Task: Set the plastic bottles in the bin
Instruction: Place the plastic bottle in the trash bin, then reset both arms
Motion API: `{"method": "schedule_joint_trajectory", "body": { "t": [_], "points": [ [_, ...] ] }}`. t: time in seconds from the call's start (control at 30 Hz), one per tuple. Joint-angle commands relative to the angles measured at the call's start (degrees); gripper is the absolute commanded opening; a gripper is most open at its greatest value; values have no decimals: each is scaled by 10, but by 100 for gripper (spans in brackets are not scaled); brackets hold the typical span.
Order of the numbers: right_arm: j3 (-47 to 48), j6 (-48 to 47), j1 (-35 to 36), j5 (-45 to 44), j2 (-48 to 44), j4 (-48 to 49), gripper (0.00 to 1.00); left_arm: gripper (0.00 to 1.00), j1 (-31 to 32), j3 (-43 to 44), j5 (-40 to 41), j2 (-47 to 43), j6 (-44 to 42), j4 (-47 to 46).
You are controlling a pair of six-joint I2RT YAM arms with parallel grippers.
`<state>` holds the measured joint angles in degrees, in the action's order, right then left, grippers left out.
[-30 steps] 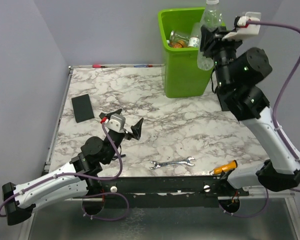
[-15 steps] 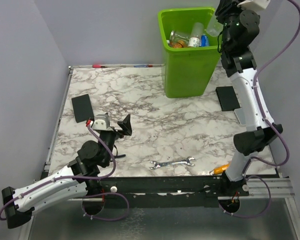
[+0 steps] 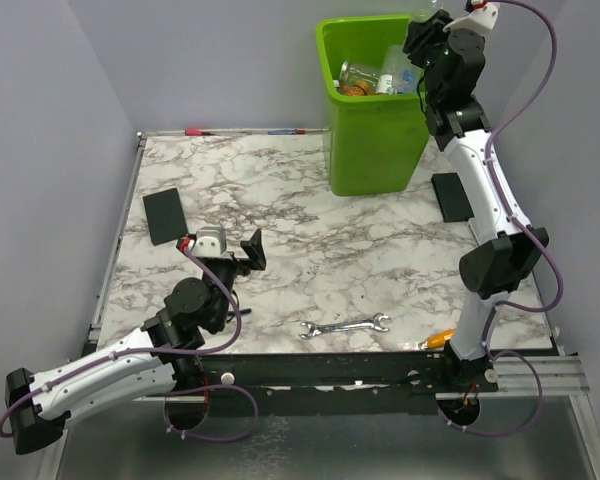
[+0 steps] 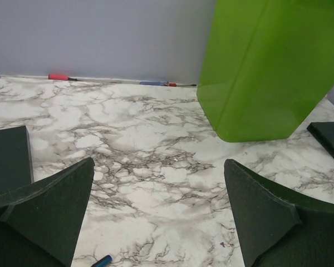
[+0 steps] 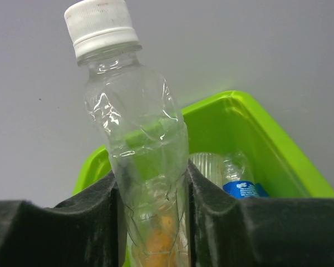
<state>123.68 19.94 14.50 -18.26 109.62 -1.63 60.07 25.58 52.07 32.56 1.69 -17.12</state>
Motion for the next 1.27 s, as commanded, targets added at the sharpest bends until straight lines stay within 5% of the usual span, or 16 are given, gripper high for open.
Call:
{"method": "schedule_joint_trajectory", "body": {
  "t": [0.0,0.07,0.27,0.5,0.73,0.97,1.23],
  "points": [
    [21,-3,-22,47,20,-22,54,99,-2,12,16,7,1,4],
    [44,-2,-4,46,28,-39,71,99,-2,16,17,12,6,10],
    [83,2,-4,76,10,-51,99,99,-2,42,-7,47,27,45],
    [16,41,-1,90,-100,-46,100,99,-2,110,21,137,115,113],
    [-313,84,12,134,-363,44,100,99,-2,154,31,188,199,162],
    [-621,74,12,147,-615,33,100,99,-1,157,33,194,224,170],
    [-787,103,12,144,-737,-75,100,99,-1,157,42,206,217,170]
  ]
}}
